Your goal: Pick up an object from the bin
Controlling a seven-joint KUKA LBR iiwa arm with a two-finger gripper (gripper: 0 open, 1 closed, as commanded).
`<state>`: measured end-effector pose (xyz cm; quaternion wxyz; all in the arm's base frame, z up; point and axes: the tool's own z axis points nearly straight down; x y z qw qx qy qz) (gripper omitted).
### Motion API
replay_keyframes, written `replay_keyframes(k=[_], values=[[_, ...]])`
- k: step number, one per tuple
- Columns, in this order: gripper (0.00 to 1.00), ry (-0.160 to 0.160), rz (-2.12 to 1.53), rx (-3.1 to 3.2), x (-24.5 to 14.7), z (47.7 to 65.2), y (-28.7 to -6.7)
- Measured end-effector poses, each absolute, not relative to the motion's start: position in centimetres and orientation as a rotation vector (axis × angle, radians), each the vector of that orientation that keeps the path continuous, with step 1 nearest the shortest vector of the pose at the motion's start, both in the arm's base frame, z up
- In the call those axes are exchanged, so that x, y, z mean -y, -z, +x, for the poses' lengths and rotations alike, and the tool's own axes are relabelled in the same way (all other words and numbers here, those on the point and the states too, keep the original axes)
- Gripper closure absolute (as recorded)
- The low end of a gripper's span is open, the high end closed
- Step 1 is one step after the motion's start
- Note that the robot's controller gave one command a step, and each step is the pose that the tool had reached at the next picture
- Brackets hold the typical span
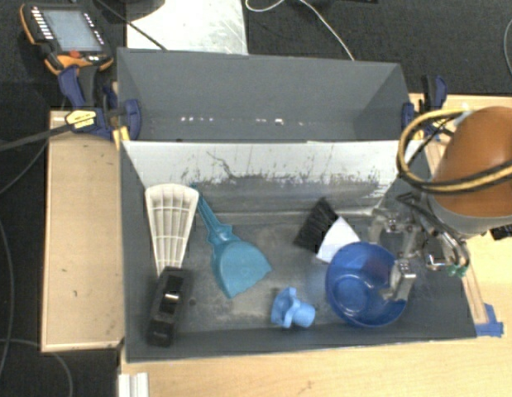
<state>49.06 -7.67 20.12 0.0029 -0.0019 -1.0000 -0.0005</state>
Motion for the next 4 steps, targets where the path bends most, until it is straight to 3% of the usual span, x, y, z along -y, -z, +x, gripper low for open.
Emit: replay_keyframes(k=[1, 2, 3, 4], values=[[0.0, 0.0, 0.0, 3.144, 7.6, 49.2, -20.5], [0.0, 0.001, 0.21, 3.136, 5.6, 51.1, -13.5], [0.0, 0.0, 0.268, 3.133, 5.1, 51.6, -11.1], [0.0, -0.001, 0.701, 3.07, 4.4, 56.6, -7.7]])
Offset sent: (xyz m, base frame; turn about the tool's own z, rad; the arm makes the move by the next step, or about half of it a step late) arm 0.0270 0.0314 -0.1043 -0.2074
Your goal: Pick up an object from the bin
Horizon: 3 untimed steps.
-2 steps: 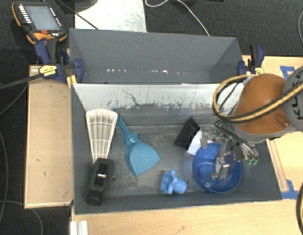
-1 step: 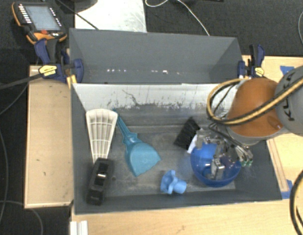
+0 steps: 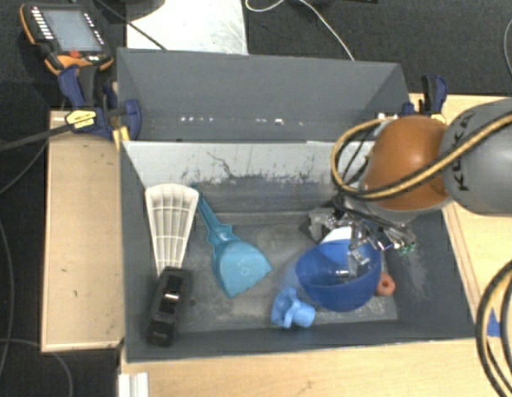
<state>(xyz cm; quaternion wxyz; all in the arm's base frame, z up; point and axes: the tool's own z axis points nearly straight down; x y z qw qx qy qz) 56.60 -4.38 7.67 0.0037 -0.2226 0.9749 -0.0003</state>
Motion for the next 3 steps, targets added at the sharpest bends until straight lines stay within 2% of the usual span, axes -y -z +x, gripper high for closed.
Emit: replay_keyframes(k=[1, 2, 3], values=[[1.0, -0.005, -0.61, -3.068, 4.7, 56.8, -7.3], [1.0, -0.005, -0.611, -3.068, 4.7, 56.8, -7.3], [1.0, -0.007, -0.589, -3.07, 3.7, 58.4, -12.3]])
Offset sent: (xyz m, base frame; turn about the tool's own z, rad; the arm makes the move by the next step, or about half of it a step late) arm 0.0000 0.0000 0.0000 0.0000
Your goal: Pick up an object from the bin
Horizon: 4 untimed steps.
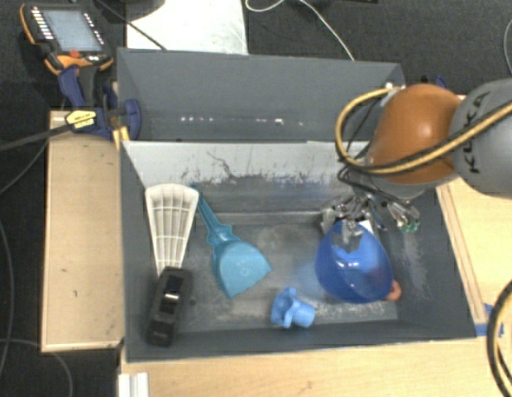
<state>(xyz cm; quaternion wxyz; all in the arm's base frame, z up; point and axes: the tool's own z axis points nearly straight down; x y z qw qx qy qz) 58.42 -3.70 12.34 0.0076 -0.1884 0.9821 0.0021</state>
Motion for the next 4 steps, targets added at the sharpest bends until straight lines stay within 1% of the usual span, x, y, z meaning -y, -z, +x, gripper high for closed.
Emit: replay_keyframes(k=[1, 2, 3, 4], values=[[1.0, -0.007, -0.592, -3.072, 4.3, 56.1, -11.3], [1.0, -0.004, -0.577, -3.064, 4.1, 59.1, -16.1], [1.0, -0.005, -0.547, -3.073, 5.0, 58.6, -18.4], [1.0, -0.003, -0.527, -3.061, 3.0, 58.5, -25.3]])
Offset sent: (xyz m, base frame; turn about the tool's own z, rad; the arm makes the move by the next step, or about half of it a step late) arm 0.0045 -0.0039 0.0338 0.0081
